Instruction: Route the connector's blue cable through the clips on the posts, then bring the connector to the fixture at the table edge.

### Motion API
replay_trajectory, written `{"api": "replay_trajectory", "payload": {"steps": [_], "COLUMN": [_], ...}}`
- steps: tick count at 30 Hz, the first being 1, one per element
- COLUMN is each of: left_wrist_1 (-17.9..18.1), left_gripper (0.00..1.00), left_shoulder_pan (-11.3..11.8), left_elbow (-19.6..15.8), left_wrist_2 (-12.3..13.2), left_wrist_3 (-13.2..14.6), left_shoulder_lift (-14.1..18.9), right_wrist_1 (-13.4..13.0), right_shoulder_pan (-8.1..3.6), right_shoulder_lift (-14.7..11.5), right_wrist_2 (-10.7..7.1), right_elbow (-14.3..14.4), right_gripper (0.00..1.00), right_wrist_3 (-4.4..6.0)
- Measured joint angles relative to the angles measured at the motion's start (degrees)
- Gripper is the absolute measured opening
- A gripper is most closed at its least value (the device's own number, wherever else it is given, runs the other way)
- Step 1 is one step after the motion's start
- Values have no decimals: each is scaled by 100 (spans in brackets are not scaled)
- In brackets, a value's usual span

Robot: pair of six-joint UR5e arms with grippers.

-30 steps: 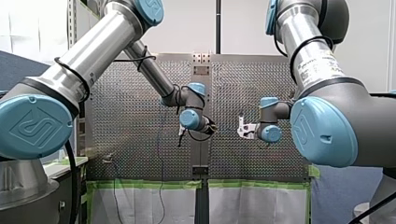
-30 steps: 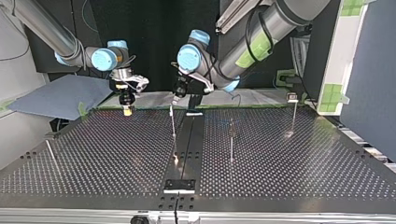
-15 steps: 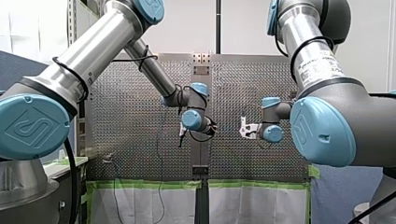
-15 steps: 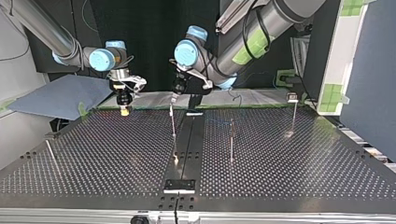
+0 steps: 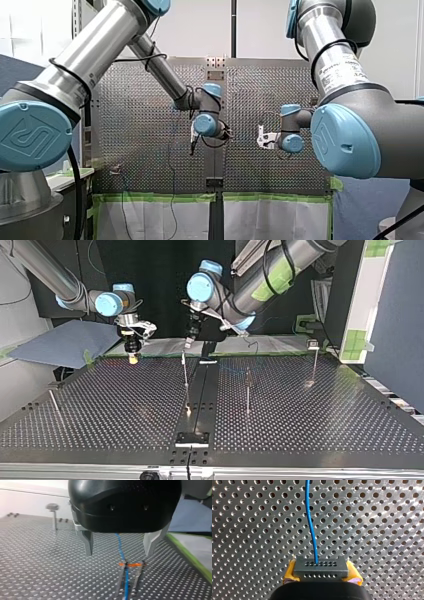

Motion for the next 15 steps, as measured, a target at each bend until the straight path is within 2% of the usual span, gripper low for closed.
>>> {"api": "replay_trajectory", "payload": {"steps": [15], "left_wrist_1": [751], "left_gripper": [99], "left_shoulder_pan": [-74], "left_elbow": [-752], "left_wrist_2": [-703], "left_wrist_3": [-297], "left_shoulder_lift": [752], "right_wrist_1": [28], "right_shoulder_pan": [0], "right_shoulder_lift": [7], "right_wrist_2": [-1], "right_elbow": [0], "right_gripper": [0], "right_wrist_3": [41]}}
